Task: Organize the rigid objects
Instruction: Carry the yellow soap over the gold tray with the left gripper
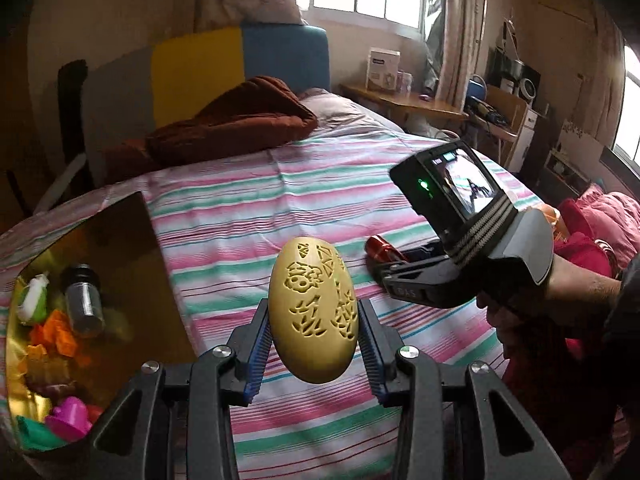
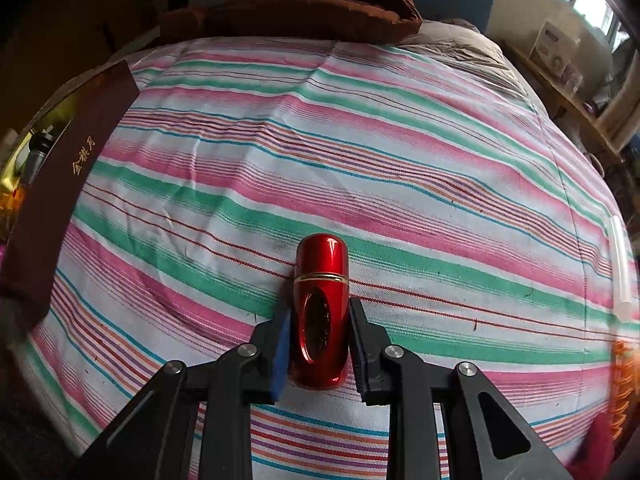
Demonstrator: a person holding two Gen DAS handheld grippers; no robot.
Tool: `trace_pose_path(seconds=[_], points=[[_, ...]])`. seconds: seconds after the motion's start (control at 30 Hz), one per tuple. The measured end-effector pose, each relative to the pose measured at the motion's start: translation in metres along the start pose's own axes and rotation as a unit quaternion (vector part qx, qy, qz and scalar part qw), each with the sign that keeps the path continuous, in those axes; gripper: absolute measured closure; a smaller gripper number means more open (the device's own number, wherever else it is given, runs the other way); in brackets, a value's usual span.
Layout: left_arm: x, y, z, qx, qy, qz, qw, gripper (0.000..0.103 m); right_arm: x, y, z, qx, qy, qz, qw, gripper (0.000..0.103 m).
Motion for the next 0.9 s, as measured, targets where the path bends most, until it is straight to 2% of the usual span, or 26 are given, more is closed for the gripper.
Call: trace_pose_path(seconds=[0.4, 0.5, 0.77, 0.9], points=[[0.004, -0.028, -0.025, -0.012, -0.029, 0.011, 0.9995, 0.062, 0.012, -0.012, -0.001, 0.013, -0.017, 0.007, 1.000, 0.076], [0.007, -0.033, -0.031, -0.017, -0.034, 0.013, 0.9992, 0.062, -0.004, 0.000, -0.020, 0.013, -0.016, 0.007, 1.000, 0.076], [0.015, -0.046, -0.052, -0.031, -0.056, 0.015, 0.9978, 0.062, -0.006, 0.002, -0.024, 0.011, -0.030, 0.012, 0.999, 0.076], [0.018, -0.053, -0.065, -0.041, -0.071, 0.017, 0.9965, 0.062, -0.023, 0.014, -0.046, 0.016, -0.031, 0.013, 0.999, 0.076]])
Point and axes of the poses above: each gripper's, at about its wrist camera, not at the fingertips, and y roughly the way its jaws point, z to its right, x to its underside, the point moved 6 cm from there along y, roughly the way its jaws point, and after that the axes turned 13 degrees about x, right-handed, at the moved point
